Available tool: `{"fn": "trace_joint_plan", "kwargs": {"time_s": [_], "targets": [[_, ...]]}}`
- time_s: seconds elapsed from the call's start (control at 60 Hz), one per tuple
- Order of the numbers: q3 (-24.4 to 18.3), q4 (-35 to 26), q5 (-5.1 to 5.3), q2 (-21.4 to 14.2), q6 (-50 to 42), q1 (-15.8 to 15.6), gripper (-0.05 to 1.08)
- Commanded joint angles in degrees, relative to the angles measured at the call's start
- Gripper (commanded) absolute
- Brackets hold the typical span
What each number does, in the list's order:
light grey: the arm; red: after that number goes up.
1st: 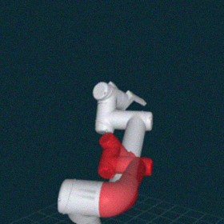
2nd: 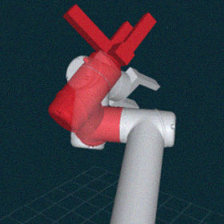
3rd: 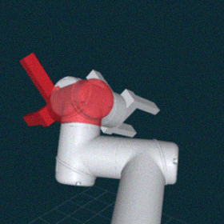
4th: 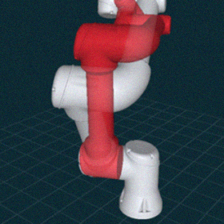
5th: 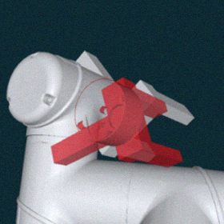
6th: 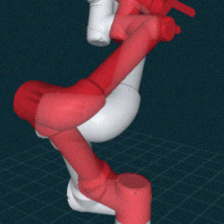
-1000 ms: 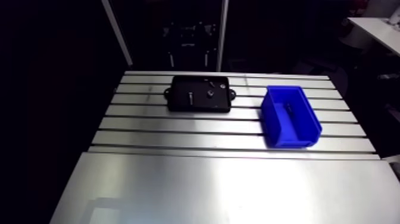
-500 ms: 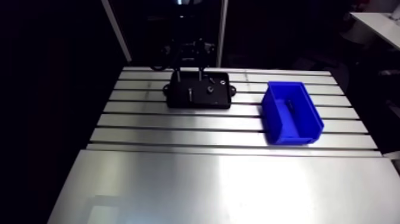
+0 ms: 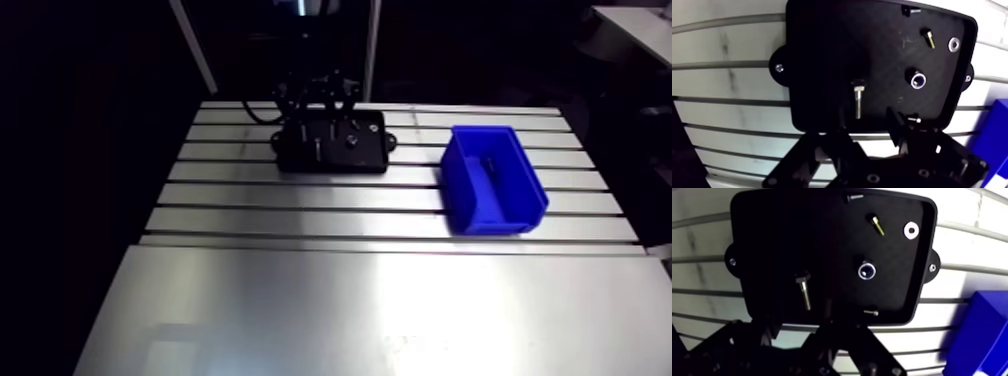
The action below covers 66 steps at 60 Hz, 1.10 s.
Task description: Pick up the M10 bolt from the tray and put it into the blue bin.
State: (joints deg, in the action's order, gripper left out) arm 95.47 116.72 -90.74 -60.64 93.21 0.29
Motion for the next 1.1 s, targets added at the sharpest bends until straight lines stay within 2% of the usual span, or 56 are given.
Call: {"fn": "trace_joint_plan", "kwargs": {"time_s": [0.017, 0.767, 1.1], "targets": [[0.11, 0.04, 0.0, 1.0, -0.09, 0.06, 0.49], [0.37, 1.71, 0.26, 2.43, 0.09, -0.02, 0.51], [0.37, 1.71, 0.26, 2.43, 0.09, -0.2, 0.59]]}}
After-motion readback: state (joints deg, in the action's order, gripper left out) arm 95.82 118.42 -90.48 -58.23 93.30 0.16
